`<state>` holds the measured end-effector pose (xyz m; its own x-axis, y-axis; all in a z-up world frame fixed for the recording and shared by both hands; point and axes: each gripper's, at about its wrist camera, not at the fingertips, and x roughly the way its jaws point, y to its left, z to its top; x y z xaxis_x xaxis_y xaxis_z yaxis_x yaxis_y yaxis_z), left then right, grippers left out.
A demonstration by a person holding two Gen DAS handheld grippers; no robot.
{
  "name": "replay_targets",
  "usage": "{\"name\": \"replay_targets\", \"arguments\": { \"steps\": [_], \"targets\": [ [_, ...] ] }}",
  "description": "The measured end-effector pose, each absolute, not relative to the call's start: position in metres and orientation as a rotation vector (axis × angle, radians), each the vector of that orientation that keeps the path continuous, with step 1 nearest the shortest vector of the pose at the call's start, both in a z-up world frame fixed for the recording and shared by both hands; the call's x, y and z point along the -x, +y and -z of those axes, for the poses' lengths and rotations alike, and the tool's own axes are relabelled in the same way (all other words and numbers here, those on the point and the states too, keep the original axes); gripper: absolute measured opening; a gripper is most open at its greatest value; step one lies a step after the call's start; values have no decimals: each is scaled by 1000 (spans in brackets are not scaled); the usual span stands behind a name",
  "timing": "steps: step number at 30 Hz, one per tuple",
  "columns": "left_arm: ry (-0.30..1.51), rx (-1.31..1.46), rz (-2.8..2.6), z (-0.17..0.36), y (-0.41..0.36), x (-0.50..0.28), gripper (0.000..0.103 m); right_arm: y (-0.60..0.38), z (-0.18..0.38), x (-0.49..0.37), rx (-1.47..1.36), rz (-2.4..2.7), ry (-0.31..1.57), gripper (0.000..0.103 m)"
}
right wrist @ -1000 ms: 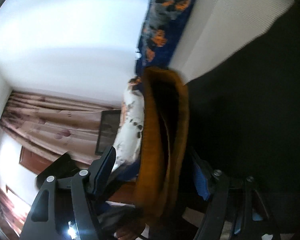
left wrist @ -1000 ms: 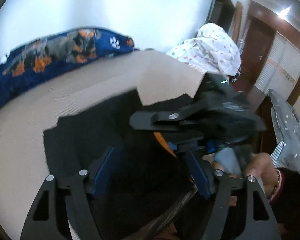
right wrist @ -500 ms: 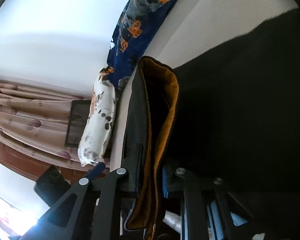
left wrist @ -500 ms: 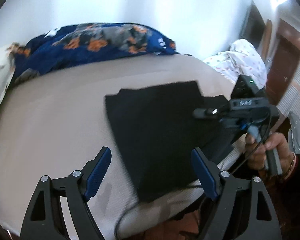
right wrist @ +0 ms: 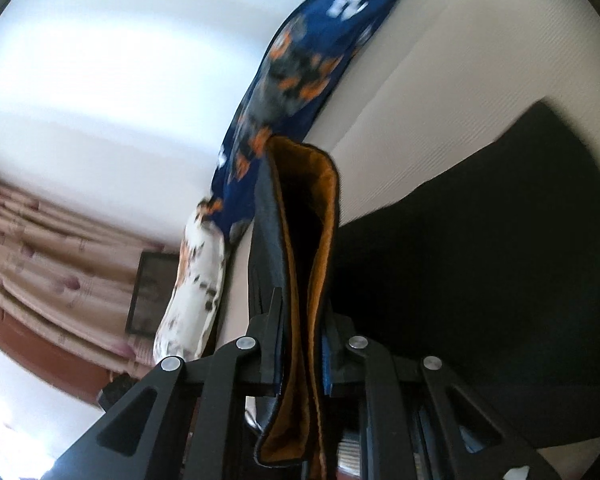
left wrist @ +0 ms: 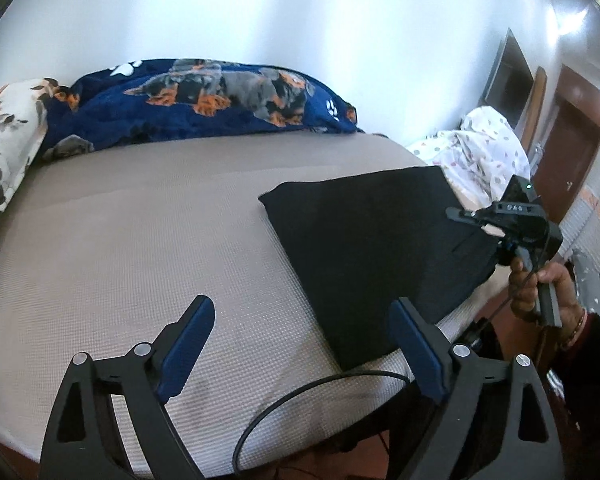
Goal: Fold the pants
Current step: 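Hold the orange-lined edge raised with the right gripper above the pants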
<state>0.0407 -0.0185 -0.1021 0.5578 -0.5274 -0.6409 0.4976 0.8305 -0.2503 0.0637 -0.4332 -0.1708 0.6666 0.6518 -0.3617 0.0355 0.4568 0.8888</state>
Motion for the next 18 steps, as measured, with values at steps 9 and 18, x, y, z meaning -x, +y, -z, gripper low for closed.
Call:
{"name": "replay_targets", "arguments": {
  "steps": [9, 18],
  "targets": [
    [810, -43, 654, 110, -56, -46, 89, -484, 191, -48, -1087, -344, 734, 14],
    [830, -62, 706, 108, -87, -59, 89, -502, 196, -47, -1069, -323, 715, 14]
  ]
}}
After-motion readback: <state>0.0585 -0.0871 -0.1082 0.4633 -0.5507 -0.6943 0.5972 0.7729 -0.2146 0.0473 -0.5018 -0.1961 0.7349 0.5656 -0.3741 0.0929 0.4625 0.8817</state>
